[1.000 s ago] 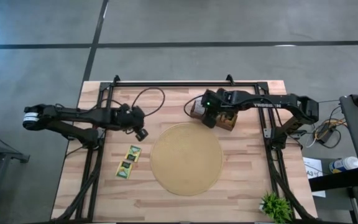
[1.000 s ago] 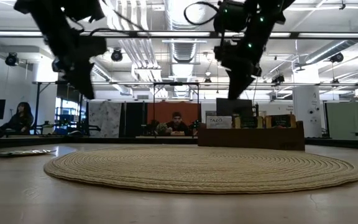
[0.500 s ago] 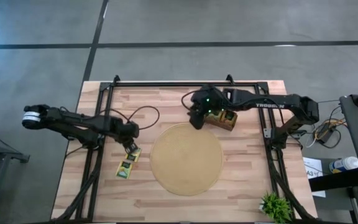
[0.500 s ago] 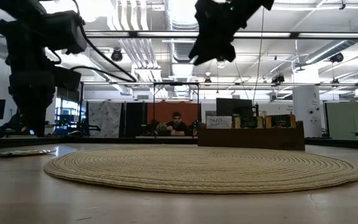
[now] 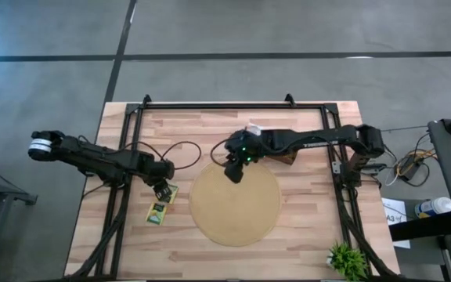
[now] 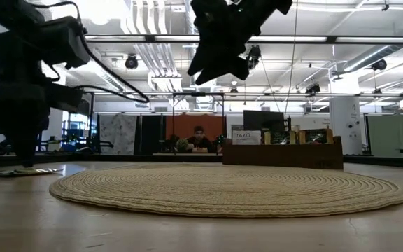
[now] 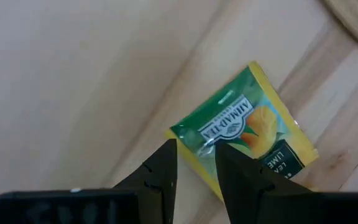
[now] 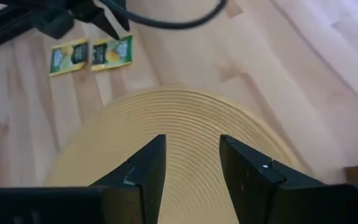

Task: Pick & Place Tea
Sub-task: Put the lemon tea bag into the middle section of the wooden organizer

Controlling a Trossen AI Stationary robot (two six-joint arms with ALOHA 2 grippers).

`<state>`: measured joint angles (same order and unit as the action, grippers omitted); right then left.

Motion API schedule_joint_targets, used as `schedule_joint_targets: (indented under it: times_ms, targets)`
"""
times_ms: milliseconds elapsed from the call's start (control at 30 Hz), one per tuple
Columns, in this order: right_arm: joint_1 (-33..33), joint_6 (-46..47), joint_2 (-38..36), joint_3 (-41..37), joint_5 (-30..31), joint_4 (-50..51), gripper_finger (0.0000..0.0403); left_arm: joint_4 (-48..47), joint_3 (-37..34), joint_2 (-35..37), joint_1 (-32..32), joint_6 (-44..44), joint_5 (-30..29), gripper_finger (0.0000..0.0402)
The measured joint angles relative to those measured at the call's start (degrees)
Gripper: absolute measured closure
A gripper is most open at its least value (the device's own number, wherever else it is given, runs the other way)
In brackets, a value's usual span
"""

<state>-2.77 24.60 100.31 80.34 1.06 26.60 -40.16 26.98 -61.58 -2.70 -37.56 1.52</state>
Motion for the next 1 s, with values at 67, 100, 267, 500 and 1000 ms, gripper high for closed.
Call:
schedule_joint_targets:
  times_ms: [67, 100, 267, 500, 1000]
  targets:
    - [0.88, 0.85, 1.12, 1.10, 0.02, -0.01, 0.0257, 3.13, -1.65, 0.00, -0.30, -0.31, 0.99, 0.0298]
    - [1.28, 1.15, 1.74, 1.83, 0.02, -0.08, 0.0257, 4.96, -2.42, 0.00, -0.41, -1.12, 1.14, 0.0298]
    - [2.52, 1.70, 4.86, 5.32, 0.44, -0.45, 0.0257, 9.94, -4.86, 0.02, -0.44, -5.87, 0.51, 0.0298]
    - [2.54, 3.53, 9.58, 9.18, 0.61, -3.09, 0.0257, 15.99, -7.71, -0.04, -0.48, -16.28, -5.42, 0.0298]
    - [0.72, 18.27, 23.49, 14.44, -6.81, -4.52, 0.0257, 40.80, -16.21, -0.86, -0.38, -46.77, -18.59, 0.0298]
